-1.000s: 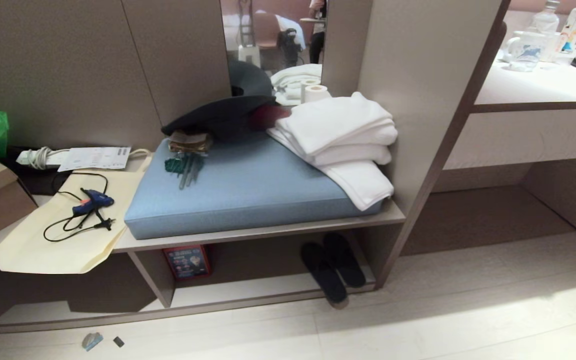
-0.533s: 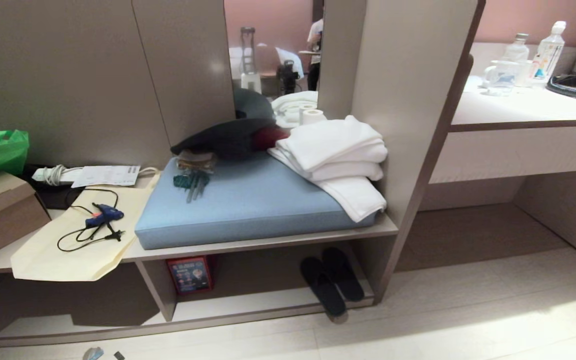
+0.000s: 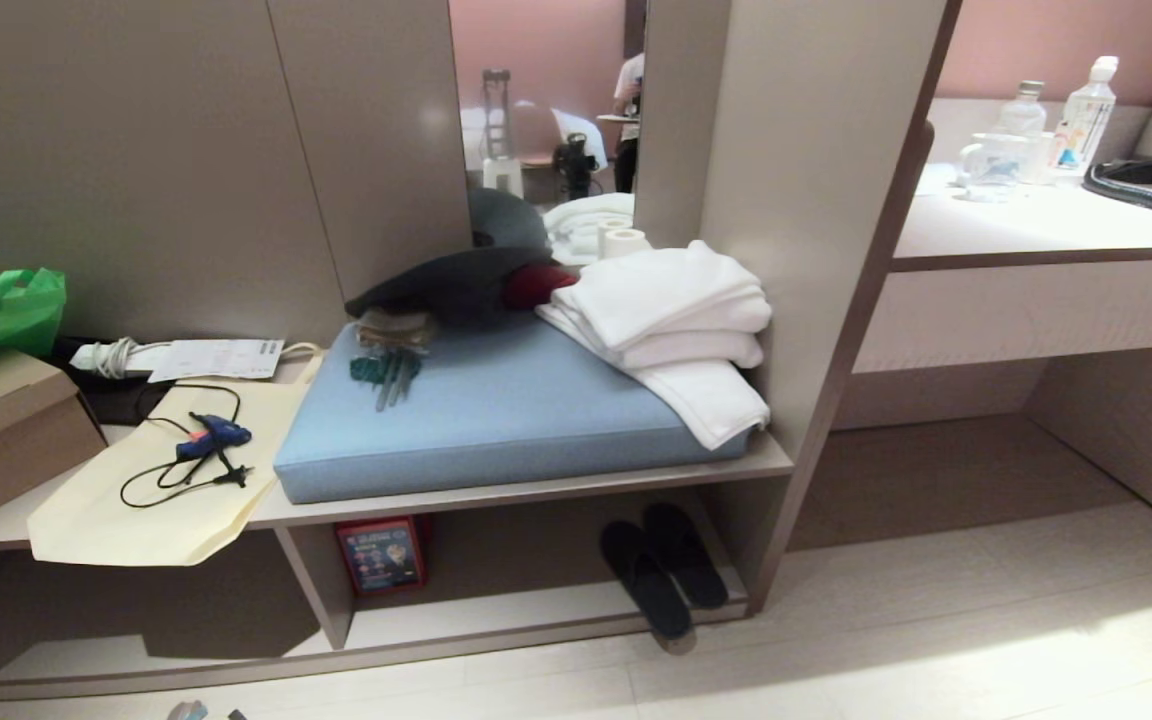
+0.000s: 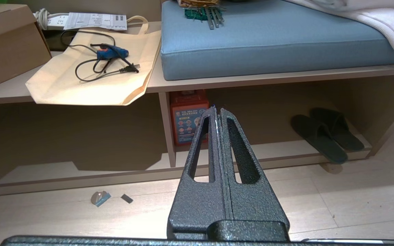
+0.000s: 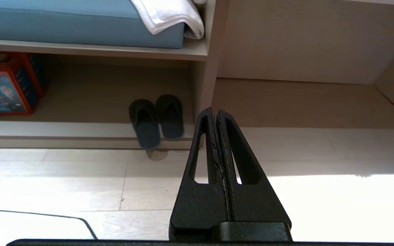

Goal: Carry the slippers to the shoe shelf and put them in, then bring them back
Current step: Pick up the slippers in the shoe cabinet

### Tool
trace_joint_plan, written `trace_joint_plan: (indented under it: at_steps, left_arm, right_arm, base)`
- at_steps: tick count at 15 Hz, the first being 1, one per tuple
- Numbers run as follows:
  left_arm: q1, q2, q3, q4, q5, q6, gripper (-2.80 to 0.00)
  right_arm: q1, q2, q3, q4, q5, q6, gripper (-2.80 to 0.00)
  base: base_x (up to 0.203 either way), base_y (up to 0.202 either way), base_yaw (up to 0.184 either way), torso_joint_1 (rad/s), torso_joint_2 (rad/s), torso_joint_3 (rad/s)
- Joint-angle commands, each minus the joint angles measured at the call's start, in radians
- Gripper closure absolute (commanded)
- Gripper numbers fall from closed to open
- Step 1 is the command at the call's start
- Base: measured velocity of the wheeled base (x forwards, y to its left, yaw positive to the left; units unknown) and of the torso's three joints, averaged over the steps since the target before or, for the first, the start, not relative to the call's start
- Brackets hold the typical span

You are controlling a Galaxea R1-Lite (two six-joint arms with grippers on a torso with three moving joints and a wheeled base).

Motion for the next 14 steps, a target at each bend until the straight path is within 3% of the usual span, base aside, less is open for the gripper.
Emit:
trace_joint_plan:
  at_steps: [1,14]
  left_arm:
    - [0.0,-0.001,0.008,-0.001,0.0,0.0,0.0]
    - [0.0,-0.001,0.008,-0.001,0.0,0.0,0.0]
  right_arm:
    - [0.0,0.001,0.001,-0.001,0.001,-0.001,0.0]
    - [0.0,0.001,0.002,-0.002,-0.001,0.004,0.0]
  base:
    - [0.0,0.0,0.0,0.0,0.0,0.0]
    - [0.0,0.0,0.0,0.0,0.0,0.0]
